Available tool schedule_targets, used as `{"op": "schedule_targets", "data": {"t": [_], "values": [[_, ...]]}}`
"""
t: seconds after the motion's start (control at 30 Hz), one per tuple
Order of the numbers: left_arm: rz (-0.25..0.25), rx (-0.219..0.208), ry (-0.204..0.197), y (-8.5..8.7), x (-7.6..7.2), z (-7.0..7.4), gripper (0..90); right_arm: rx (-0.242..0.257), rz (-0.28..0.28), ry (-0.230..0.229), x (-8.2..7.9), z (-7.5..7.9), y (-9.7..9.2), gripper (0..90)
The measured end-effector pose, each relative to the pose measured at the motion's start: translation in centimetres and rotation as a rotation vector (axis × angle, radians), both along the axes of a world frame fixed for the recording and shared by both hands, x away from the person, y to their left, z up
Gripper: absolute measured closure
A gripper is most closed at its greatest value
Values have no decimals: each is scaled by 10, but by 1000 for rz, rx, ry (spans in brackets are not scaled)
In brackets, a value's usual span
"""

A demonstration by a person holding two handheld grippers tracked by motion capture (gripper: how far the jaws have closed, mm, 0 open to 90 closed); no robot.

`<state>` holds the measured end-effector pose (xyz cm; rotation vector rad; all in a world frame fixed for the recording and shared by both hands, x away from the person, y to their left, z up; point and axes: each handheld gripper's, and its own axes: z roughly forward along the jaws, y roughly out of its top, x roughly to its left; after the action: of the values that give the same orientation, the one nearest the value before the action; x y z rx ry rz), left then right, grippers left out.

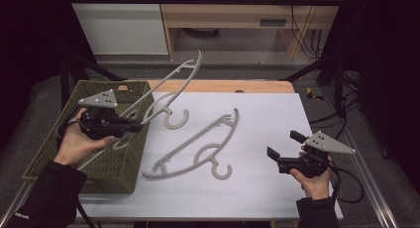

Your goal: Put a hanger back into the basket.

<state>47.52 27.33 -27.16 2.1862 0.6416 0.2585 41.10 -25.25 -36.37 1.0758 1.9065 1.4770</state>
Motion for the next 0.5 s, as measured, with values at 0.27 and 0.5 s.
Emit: {"op": "schedule_targets", "data": {"t": [0.27, 0.5], "values": [[32, 21, 28, 27, -3, -10, 819, 1, -4, 4, 0, 0, 1, 18], [45, 29, 57, 42, -1, -18, 819, -3, -3, 6, 1, -1, 2, 18]]}}
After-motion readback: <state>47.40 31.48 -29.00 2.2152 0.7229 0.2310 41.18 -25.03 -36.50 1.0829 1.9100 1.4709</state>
